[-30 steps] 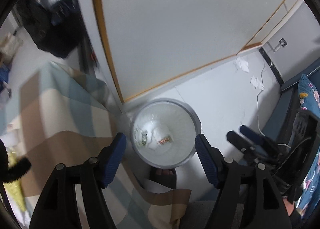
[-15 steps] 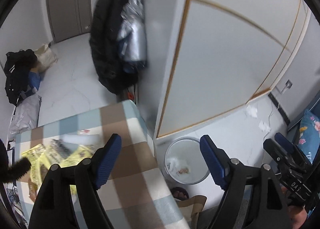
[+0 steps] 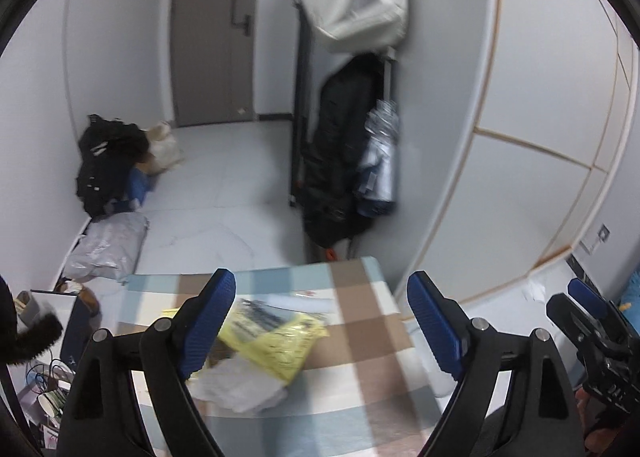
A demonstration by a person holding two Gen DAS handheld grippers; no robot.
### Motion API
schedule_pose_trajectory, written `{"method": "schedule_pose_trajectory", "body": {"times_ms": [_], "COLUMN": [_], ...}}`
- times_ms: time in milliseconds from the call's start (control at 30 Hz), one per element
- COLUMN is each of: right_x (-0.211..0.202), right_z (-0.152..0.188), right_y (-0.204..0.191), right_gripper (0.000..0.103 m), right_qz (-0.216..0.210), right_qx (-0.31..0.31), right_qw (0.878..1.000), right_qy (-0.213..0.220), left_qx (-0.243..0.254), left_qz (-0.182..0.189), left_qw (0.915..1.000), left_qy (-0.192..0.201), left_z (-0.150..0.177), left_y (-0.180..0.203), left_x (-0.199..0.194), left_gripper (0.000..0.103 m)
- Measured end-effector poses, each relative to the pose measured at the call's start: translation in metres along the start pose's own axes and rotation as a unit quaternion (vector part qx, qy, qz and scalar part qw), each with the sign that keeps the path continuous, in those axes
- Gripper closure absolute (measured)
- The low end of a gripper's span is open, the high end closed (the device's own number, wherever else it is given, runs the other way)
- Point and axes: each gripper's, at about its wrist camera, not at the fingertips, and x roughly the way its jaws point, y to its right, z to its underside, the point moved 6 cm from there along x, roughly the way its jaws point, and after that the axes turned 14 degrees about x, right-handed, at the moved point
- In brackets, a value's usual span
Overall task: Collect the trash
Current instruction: 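Raise both open tools from the bin back over the table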
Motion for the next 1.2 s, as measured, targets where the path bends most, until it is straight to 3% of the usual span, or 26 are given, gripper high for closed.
{"method": "schedule_pose_trajectory", "body": {"times_ms": [233, 300, 633, 800, 1200], "right_x": [0.008, 0.009, 0.056, 0.073, 0.132], "right_z": [0.030, 0.041, 0.093, 0.118, 0.176], "right_y": [-0.071, -0.087, -0.140, -0.155, -0.178], "right_gripper": [0.008, 0.007, 0.007, 0.007, 0.007], "right_qz": [-0.041, -0.049, -0.065, -0.072, -0.063], "right_qx": [-0.040, -0.049, -0.078, -0.089, -0.134], "right_qw": [0.998, 0.998, 0.993, 0.990, 0.973], "right_qy": [-0.004, -0.009, -0.056, -0.084, -0.177], "left_qx": [-0.030, -0.038, -0.081, -0.097, -0.129], "left_qz": [-0.023, -0.029, -0.068, -0.062, 0.001], "left_qw": [0.9992, 0.9988, 0.9943, 0.9931, 0.9893], "left_qy": [0.011, 0.011, -0.006, -0.023, -0.068], "left_z": [0.020, 0.026, 0.076, 0.100, 0.131], "left_y": [-0.050, -0.062, -0.136, -0.157, -0.180], "left_x": [-0.015, -0.016, -0.005, 0.011, 0.037], "left_gripper": [0.016, 0.011, 0.010, 0.010, 0.010]}}
